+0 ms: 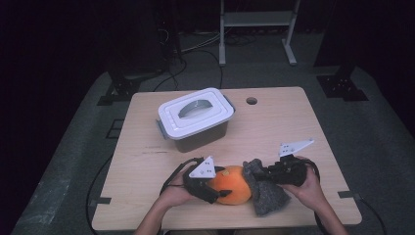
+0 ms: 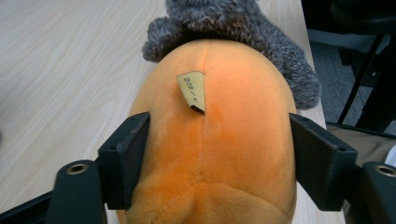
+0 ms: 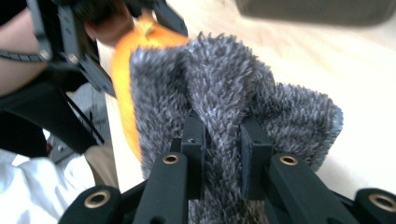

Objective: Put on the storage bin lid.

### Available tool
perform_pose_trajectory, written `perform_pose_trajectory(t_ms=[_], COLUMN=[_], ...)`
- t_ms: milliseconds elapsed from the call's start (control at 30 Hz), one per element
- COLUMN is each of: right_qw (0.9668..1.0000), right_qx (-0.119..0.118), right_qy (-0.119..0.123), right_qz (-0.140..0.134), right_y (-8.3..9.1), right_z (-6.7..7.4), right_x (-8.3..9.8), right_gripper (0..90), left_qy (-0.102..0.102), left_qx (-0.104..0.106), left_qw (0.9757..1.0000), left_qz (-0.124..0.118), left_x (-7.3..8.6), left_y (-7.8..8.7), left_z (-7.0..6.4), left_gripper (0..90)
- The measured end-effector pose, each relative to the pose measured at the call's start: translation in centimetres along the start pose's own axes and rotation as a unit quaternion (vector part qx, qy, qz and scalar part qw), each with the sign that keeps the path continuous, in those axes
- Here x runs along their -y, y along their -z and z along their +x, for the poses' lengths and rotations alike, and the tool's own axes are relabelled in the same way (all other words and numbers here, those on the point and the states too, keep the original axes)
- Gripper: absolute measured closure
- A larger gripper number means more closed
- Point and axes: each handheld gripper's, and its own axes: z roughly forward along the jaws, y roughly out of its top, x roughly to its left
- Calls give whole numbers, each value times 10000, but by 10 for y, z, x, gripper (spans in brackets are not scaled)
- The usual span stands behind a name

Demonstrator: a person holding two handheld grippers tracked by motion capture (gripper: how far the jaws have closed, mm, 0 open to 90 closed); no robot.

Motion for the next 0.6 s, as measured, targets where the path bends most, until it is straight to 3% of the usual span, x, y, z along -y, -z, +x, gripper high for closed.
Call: perform_pose_trajectory(t_ms=[100,200,433,500,600], right_qw=[9993,9986,9997,9996,9982], right_qx=[-80,-5,-141,-10,-105], right_qy=[257,507,178,283,460], right_qz=[-241,-148,-12,-63,-382], right_y=[2,-5,-9,-5,1], right_z=[16,27,10,15,28], right_x=[-14,-19,-6,-11,-21], right_gripper=[745,744,745,745,745], left_qy=[-7,-51,57,76,80], left_qx=[4,18,66,94,114], left_qw=[10000,10000,9999,9999,9999], left_qz=[-36,-10,-57,-67,-81], left_x=[-4,-7,-8,-9,-11], left_y=[-2,-2,2,2,0], left_z=[-3,-6,-4,-3,-5], left_gripper=[306,328,353,353,353])
